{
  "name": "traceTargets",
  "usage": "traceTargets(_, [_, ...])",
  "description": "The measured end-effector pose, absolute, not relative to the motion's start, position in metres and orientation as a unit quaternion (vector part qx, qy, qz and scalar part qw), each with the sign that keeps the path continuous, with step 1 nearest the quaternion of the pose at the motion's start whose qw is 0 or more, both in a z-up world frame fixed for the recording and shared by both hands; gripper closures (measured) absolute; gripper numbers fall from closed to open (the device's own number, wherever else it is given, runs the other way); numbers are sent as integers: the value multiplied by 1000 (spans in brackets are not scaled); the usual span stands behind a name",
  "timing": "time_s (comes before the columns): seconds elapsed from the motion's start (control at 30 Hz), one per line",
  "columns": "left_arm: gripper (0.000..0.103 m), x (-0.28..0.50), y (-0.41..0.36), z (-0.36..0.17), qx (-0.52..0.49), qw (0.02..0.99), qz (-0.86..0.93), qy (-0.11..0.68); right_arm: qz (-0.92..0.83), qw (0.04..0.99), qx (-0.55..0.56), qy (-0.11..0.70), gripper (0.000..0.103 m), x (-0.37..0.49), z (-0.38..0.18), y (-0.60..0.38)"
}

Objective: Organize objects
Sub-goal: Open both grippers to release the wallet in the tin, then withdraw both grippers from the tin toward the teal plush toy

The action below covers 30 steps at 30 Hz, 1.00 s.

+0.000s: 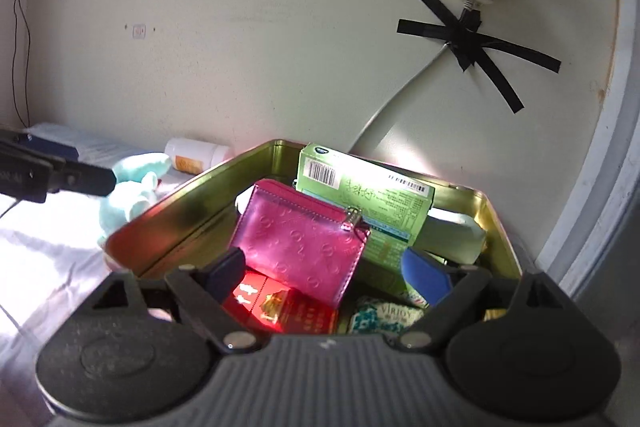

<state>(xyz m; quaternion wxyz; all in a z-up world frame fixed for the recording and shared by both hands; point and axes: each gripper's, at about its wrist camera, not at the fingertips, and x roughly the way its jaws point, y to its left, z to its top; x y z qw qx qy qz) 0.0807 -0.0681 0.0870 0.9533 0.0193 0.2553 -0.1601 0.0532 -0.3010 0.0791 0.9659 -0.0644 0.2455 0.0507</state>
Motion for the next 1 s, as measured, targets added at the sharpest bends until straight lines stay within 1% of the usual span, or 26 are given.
traceTargets(0.23, [26, 55, -72, 80, 49, 956, -148, 247, 43, 967, 99, 229, 13, -2, 77, -333])
traceTargets(0.37, [26, 48, -69, 77, 53, 957, -142, 246, 39, 964, 131, 229, 13, -18, 77, -336])
traceTargets(0.57, [26, 40, -57, 74, 54, 959, -130, 245, 48, 964, 125, 228, 13, -23, 84, -323])
traceTargets(0.73, [22, 37, -45, 71, 57, 961, -116, 244, 61, 964, 114, 231, 13, -20, 84, -303])
traceTargets(1.0, [21, 38, -20, 67, 52, 963, -102, 244, 76, 964, 99, 234, 13, -15, 85, -277])
